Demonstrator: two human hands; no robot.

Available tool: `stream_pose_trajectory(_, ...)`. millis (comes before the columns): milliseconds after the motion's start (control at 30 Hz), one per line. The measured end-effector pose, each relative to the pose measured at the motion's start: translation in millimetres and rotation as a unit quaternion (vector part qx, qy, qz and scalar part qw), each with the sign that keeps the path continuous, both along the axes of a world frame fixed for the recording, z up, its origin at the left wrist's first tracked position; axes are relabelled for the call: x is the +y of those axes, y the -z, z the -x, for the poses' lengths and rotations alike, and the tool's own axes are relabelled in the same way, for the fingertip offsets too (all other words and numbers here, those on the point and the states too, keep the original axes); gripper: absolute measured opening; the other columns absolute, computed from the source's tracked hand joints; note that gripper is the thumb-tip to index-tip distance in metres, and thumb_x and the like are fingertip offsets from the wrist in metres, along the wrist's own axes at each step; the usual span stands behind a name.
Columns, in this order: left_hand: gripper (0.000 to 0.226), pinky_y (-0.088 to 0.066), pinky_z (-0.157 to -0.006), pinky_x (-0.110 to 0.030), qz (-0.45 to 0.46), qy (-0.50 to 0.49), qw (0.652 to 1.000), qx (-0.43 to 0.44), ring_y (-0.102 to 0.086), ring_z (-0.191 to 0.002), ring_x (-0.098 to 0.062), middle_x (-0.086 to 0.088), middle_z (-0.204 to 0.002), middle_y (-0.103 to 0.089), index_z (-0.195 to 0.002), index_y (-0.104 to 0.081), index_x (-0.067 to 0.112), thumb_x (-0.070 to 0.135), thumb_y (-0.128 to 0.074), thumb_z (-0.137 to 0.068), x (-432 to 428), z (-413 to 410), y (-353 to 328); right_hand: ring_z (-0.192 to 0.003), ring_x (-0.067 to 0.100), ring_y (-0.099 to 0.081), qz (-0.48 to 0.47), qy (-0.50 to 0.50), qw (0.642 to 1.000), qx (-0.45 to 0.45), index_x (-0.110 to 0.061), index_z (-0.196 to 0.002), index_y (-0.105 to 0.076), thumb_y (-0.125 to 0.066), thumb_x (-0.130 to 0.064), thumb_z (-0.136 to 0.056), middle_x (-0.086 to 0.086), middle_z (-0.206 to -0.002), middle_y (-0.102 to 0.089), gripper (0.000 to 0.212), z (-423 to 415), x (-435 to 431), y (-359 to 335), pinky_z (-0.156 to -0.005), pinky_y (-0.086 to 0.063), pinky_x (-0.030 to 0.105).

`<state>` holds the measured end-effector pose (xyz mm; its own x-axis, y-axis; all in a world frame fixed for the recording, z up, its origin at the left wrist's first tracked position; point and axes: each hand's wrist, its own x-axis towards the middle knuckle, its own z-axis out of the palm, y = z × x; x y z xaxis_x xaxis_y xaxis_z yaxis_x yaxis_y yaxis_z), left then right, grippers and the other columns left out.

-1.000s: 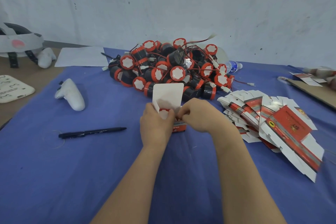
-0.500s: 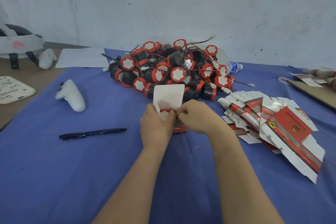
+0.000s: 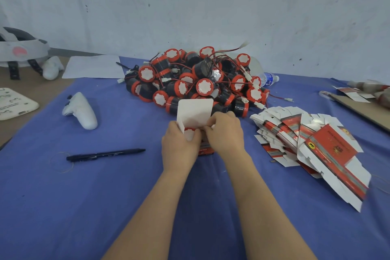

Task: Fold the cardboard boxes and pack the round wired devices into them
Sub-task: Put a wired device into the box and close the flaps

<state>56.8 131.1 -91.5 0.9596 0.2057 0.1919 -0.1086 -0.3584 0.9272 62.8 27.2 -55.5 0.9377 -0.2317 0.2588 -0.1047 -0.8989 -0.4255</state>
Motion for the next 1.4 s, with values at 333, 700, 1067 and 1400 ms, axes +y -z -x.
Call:
stream_pose_trajectory(333, 0.024, -0.044, -0.081, -0.034, -0.042, 0.003, 0.998, -0.041, -0.049, -0.094, -0.016, 0.001, -0.109, -0.044, -0.098, -0.055, 0.045, 0.060, -0.038, -0.090, -2, 8, -7, -0.069, 0.018, -0.047, -0.317, 0.064, 0.946, 0.009, -0.008, -0.088, -0.055, -0.067, -0.023, -0.082, 0.002, -0.073, -0.054, 0.021, -16, -14, 17, -0.045, -0.028, 0.023)
stream_pose_trajectory(700, 0.035, -0.048, -0.092, -0.041, 0.039, 0.041, 0.998, 0.011, -0.054, -0.111, -0.021, -0.002, -0.129, -0.052, -0.133, -0.044, 0.021, 0.015, -0.047, -0.098, 10, -3, -4, -0.087, 0.021, -0.054, -0.142, -0.080, 0.987, -0.011, -0.011, -0.100, -0.055, -0.049, -0.043, -0.095, 0.005, -0.098, -0.059, 0.033, 2, -3, 6, -0.061, -0.038, 0.031)
stream_pose_trajectory(1067, 0.033, -0.050, -0.074, -0.027, 0.120, 0.055, 0.990, -0.040, -0.059, -0.091, -0.014, 0.007, -0.107, -0.060, -0.090, -0.052, 0.036, 0.004, -0.048, -0.095, 14, -5, -3, -0.090, 0.011, -0.058, -0.411, -0.055, 0.910, -0.009, -0.017, -0.122, -0.049, -0.053, -0.014, -0.095, 0.002, -0.113, -0.061, 0.028, -2, -9, 23, -0.057, -0.044, 0.012)
stream_pose_trajectory(1400, 0.015, -0.051, -0.082, -0.028, 0.127, 0.120, 0.985, -0.003, -0.060, -0.098, -0.015, -0.001, -0.108, -0.059, -0.079, -0.064, 0.033, 0.026, -0.060, -0.091, 15, -2, -8, -0.092, 0.005, -0.059, -0.329, -0.184, 0.926, -0.015, -0.032, -0.106, -0.065, -0.045, -0.001, -0.093, -0.008, -0.105, -0.064, 0.039, 7, -24, 20, -0.069, -0.044, 0.005)
